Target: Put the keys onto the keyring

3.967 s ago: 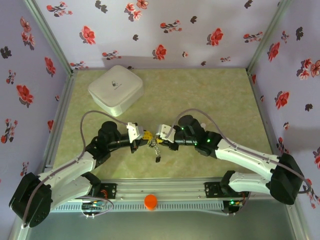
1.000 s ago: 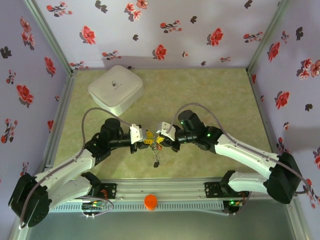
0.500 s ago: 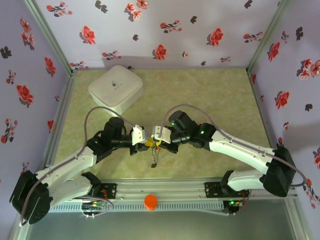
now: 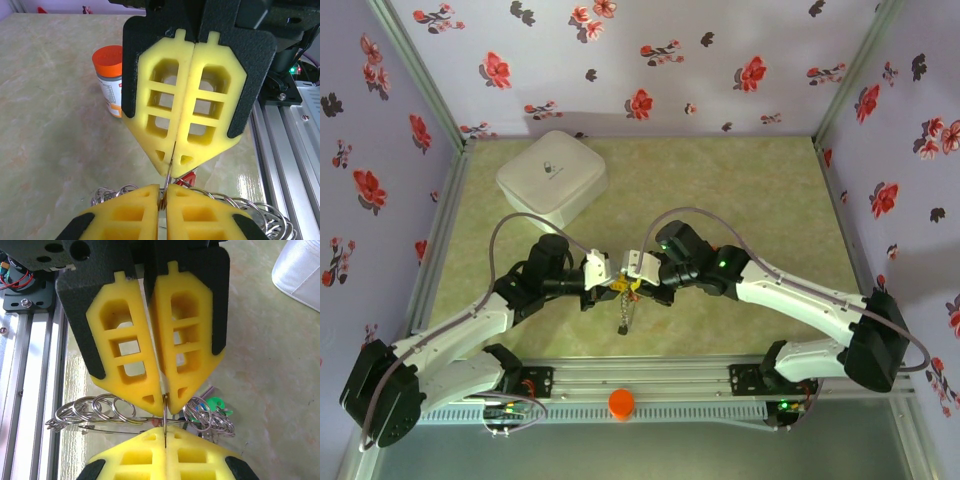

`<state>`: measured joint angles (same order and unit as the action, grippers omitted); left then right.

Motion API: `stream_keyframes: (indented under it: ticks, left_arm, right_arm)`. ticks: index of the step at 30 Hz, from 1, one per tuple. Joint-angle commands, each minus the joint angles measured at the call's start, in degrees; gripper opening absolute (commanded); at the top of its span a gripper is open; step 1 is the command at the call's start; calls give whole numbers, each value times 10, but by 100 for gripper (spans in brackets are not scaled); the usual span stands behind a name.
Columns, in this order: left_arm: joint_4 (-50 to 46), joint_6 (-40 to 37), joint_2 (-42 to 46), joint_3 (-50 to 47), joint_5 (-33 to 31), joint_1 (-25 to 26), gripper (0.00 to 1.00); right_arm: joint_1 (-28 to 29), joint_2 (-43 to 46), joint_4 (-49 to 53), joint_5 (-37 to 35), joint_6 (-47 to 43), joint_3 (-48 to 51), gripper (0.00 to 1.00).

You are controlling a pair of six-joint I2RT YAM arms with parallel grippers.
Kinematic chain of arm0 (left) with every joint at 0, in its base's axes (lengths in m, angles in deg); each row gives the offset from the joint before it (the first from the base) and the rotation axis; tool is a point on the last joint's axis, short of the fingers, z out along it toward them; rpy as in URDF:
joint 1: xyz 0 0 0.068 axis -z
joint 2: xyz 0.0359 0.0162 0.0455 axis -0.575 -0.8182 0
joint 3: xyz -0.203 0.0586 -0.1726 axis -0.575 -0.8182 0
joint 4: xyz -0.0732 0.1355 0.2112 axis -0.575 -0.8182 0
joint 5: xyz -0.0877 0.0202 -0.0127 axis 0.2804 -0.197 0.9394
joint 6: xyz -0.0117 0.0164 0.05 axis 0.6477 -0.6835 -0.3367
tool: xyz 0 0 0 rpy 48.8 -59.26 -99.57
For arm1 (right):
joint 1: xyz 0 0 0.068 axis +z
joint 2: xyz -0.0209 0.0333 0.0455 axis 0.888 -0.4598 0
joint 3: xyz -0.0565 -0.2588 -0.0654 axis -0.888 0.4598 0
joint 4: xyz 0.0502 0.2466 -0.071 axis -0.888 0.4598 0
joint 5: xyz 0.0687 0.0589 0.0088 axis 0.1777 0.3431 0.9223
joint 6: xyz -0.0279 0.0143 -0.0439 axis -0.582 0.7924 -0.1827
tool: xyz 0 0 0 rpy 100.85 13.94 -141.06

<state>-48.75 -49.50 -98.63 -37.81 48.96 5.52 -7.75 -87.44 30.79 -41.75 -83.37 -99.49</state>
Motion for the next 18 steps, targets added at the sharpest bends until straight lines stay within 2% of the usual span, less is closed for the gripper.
stream_keyframes:
  ticks: [1, 6, 10, 14, 18]
  left_arm:
    - [15, 10, -1, 11, 12, 2, 10]
    - [24, 8, -5, 11, 17, 2, 0]
    - [39, 11, 2, 8, 20, 3, 0]
    - [106, 39, 17, -23, 12, 2, 0]
    - [228, 98, 18, -68, 2, 2, 0]
  right_arm:
    - [8, 10, -46, 7, 15, -9, 0]
    - [8, 12, -70, 14, 23, -5, 0]
    - [5, 18, -95, 12, 40, 5, 0]
    - [-33, 67, -179, 38, 102, 65, 20]
    - [-40, 109, -188, 3, 107, 109, 31]
